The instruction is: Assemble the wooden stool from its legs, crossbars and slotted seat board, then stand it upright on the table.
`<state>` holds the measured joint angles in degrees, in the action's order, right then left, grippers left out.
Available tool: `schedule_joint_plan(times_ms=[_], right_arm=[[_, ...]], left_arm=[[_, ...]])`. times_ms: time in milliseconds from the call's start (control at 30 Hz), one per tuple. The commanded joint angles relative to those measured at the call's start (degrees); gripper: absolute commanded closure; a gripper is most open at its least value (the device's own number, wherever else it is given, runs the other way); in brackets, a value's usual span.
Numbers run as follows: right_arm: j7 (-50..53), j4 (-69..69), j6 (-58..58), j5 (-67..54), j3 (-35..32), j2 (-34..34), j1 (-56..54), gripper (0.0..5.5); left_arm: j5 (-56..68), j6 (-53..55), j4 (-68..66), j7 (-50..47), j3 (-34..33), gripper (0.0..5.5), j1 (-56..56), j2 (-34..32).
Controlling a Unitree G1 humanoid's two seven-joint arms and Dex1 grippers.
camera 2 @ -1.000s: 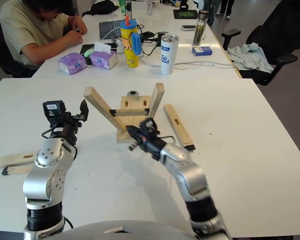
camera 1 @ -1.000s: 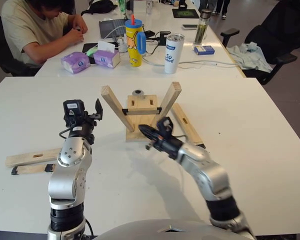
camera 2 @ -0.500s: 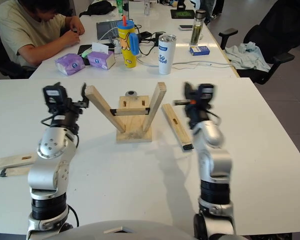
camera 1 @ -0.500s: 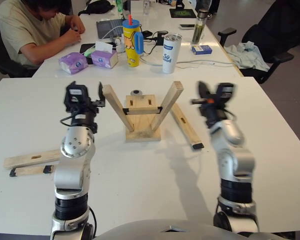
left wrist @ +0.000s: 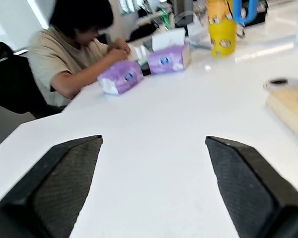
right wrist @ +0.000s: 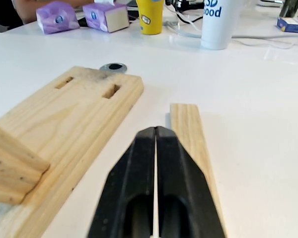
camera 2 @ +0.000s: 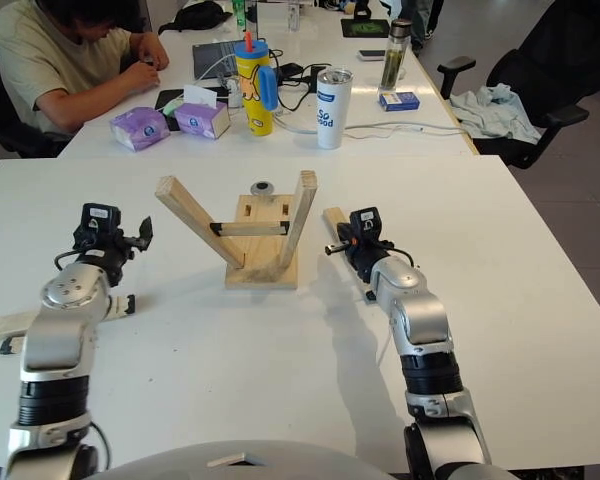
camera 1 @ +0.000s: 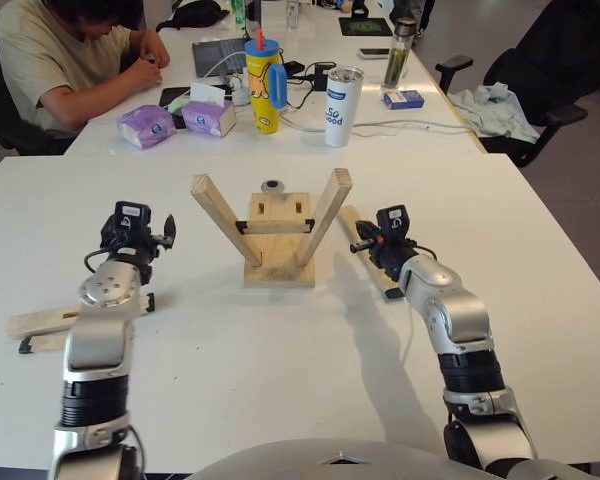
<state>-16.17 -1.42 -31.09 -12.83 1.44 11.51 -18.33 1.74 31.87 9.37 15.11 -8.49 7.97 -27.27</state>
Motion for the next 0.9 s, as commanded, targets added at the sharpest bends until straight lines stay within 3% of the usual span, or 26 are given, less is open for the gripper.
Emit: schedule_joint_plan(times_ms=[33,100,200,433,600,900], right_arm=[[-8.8,10.2,8.8,-3.2,-2.0,-0.1,-7.2,5.50],[-13.9,15.1,12.3,-3.4,-0.4,-0.1,-10.0,5.50],[-19.8,17.1,15.4,-2.4,2.6,0.1,-12.1,5.50],[-40.0,0.6,14.9,-6.4,15.8,2.6,-4.6,5.50],[-38.8,-7.3,8.9,-7.6,20.4,1.1,-2.0,5.50],[-28.1,9.9,16.0,10.9,19.5,9.1,-6.6,5.50]], left_arm=[[8.0,-3.7,-5.2,27.2,4.1,1.64,1.2,-12.7],[12.3,-2.3,-2.3,38.6,6.0,1.64,-0.1,-17.7],[16.6,2.8,2.0,47.4,8.2,1.64,-0.9,-22.2],[15.2,4.6,5.3,52.8,15.4,1.64,-6.8,-27.8],[16.4,5.1,8.2,53.1,16.9,1.64,-10.0,-28.0],[22.1,7.2,17.6,53.9,16.6,1.64,-16.1,-28.1]])
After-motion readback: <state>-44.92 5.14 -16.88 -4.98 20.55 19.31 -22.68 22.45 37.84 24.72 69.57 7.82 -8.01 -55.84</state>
